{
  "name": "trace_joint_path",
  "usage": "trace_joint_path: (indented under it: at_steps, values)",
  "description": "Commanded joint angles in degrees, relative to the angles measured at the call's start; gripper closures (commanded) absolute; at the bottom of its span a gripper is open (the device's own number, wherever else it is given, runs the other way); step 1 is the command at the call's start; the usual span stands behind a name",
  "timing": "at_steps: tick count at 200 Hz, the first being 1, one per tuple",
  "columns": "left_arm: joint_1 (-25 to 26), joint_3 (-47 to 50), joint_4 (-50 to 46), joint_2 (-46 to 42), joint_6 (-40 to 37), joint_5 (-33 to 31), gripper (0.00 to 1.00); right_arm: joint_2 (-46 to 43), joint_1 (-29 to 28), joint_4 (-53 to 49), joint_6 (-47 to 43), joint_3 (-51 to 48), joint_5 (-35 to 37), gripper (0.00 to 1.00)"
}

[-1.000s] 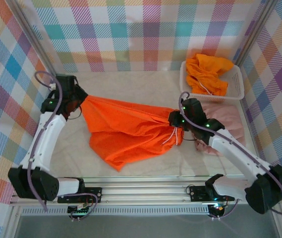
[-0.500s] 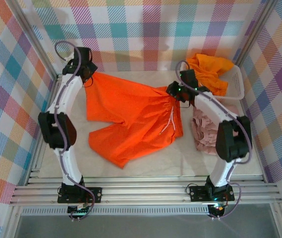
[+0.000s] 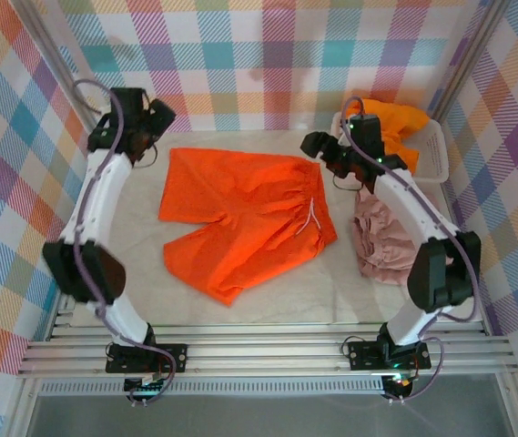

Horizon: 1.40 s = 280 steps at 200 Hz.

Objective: Fold and stack the shorts

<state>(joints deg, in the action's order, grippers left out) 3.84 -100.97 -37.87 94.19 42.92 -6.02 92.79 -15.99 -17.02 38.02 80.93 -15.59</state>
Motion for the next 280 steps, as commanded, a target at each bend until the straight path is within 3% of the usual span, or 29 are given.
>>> trace_joint_path:
  at_steps: [1,42,70,112,168,216,257,280]
  values:
    - [0.18,12.88,-2.51,-7.19,3.99,2.93,0.00,-1.88,-2.57,-0.54,-5.42,-6.95,-4.18,0.12]
    - [3.75,39.11,-2.91,-20.98,9.21,-0.43,0.00,-5.75,-5.43,-1.62,-10.85,-17.61,-3.13,0.10]
    - [6.15,50.75,-1.40,-24.29,11.98,-0.94,0.00,-7.56,-5.87,-0.14,-10.72,-22.96,-4.01,0.10]
    - [6.84,54.99,-1.64,-21.23,10.73,-0.87,0.01,-10.91,-6.09,0.99,-10.73,-27.92,-2.52,0.09]
    - [7.39,55.44,1.62,-14.60,9.78,1.02,0.12,-12.02,-6.05,1.46,-10.66,-30.61,-1.83,0.09]
    - [8.47,53.43,2.44,-9.68,9.12,0.78,0.37,-11.17,-6.07,1.50,-10.60,-30.65,-1.56,0.09]
    - [8.47,51.32,1.63,-9.68,8.53,-0.55,0.81,-10.98,-6.05,1.05,-10.58,-31.17,-0.58,0.09]
    - [8.47,46.55,-1.21,-11.81,7.09,-2.86,0.99,-11.01,-6.07,0.94,-10.44,-31.27,-0.58,0.09]
